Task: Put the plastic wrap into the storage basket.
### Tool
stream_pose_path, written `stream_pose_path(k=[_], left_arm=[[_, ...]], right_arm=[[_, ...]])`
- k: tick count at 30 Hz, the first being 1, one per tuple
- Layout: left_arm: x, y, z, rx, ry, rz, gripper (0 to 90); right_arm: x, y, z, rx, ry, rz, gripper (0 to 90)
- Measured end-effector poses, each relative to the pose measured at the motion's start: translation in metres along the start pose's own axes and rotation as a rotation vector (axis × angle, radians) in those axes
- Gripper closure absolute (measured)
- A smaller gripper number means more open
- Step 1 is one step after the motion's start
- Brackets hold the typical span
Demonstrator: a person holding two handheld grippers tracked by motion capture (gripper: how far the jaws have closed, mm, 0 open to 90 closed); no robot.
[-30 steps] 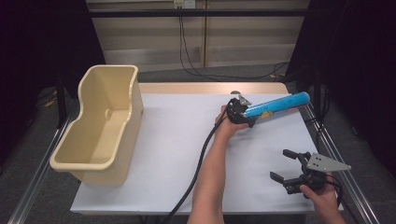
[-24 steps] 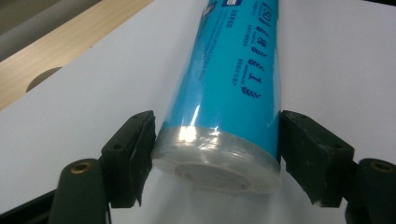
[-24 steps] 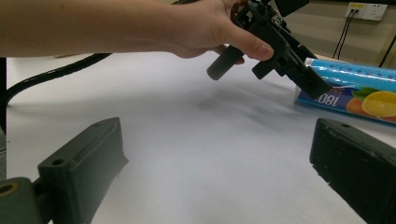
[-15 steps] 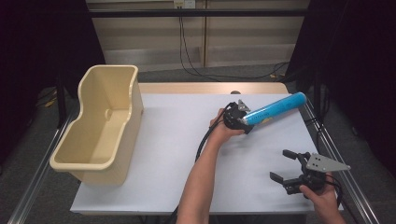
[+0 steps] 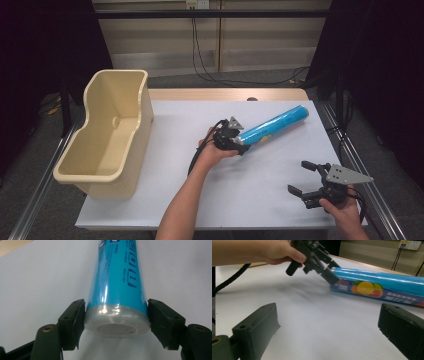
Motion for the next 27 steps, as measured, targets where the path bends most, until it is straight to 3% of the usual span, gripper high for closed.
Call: stream_pose_path(k=[5, 10, 14, 19, 23, 27], left_arm=[[-0.005, 0.025, 0.031, 0.004, -0.008, 0.026, 32.1], [-0.009, 0.049, 0.059, -0.027, -0.02, 0.056, 32.1], [-0.016, 0.068, 0.081, -0.035, -0.034, 0.064, 32.1], [-0.028, 0.097, 0.113, -0.071, -0.04, 0.105, 32.1], [-0.035, 0.116, 0.136, -0.073, -0.062, 0.102, 32.1], [-0.042, 0.133, 0.157, -0.072, -0.079, 0.125, 32.1]], right_arm=[[0.001, 0.0, 0.0, 0.006, -0.001, 0.011, 2.5], [0.001, 0.0, 0.0, 0.004, -0.001, 0.01, 2.5], [0.002, 0.001, 0.0, 0.005, 0.0, 0.013, 2.5], [0.001, 0.001, 0.001, 0.006, 0.002, 0.008, 2.5], [0.002, 0.001, 0.0, 0.009, 0.001, 0.01, 2.5], [0.003, 0.001, -0.002, 0.011, -0.001, 0.011, 2.5]])
Point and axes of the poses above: each handheld gripper's, and its own axes: z roughly backward along the jaws, y roughly out of its underside, x roughly to its left, the point moved 7 cm from there along -z, roughly forward along the jaws, and after that the axes turned 8 degrees about y, right-handed, at the moved point
